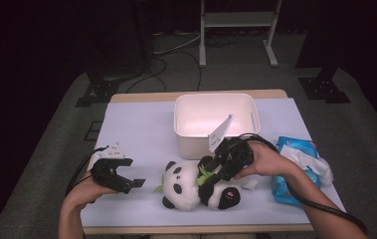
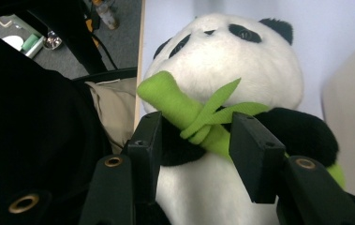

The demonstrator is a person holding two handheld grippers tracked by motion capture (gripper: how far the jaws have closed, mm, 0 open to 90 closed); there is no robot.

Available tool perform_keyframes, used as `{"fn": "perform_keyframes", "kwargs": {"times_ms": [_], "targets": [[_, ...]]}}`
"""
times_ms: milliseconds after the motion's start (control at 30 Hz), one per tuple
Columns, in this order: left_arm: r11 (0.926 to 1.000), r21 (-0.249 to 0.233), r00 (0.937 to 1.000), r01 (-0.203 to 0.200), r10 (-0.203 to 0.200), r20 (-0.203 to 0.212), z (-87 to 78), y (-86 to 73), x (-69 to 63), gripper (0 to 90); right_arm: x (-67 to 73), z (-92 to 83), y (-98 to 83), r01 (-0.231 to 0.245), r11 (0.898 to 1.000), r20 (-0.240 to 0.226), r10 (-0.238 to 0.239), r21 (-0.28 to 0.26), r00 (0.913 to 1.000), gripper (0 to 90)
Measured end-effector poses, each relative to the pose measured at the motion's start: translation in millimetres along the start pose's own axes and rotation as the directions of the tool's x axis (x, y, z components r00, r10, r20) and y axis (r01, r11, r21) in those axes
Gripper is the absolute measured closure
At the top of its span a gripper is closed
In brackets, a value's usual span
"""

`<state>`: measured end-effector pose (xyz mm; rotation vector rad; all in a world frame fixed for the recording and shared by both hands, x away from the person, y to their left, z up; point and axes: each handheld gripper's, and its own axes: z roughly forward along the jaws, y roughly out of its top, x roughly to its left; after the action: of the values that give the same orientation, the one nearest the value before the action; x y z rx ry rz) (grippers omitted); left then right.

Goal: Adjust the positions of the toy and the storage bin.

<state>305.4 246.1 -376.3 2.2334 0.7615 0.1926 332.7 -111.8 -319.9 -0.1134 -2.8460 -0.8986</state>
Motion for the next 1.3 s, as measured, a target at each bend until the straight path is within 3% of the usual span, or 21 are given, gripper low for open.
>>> {"fn": "perform_keyframes", "kwargs": {"times_ms": [433,567,733,967,1300], "targets": [[1.0000,0.002,1.0000,0.001,-0.001,-0.001,0.2,-0.6,1.4,10.3,-3.7,20.4,8.6,0.026,0.999,-0.021,-0.025,0.039,0.9995,52.3],[1.0000,0.001,1.0000,0.006,-0.006,0.000,-0.2,-1.3,2.0,10.3,-8.3,25.8,10.3,0.017,0.999,-0.025,-0.016,0.052,0.9996,57.3],[0.9998,-0.012,0.9998,0.018,-0.018,-0.002,-1.6,-2.2,2.6,10.2,-15.1,24.2,10.1,-0.019,0.998,-0.019,0.020,0.059,0.9996,65.6],[0.9997,-0.012,0.9997,0.023,-0.023,-0.002,-2.2,-3.0,3.8,10.2,-20.0,20.7,9.0,-0.042,0.998,-0.017,0.043,0.042,0.9989,70.7],[0.9995,-0.009,0.9995,0.031,-0.031,0.001,0.6,-4.9,5.5,10.3,-21.8,15.5,7.8,-0.024,0.999,-0.030,0.025,0.028,0.9992,72.0]]}}
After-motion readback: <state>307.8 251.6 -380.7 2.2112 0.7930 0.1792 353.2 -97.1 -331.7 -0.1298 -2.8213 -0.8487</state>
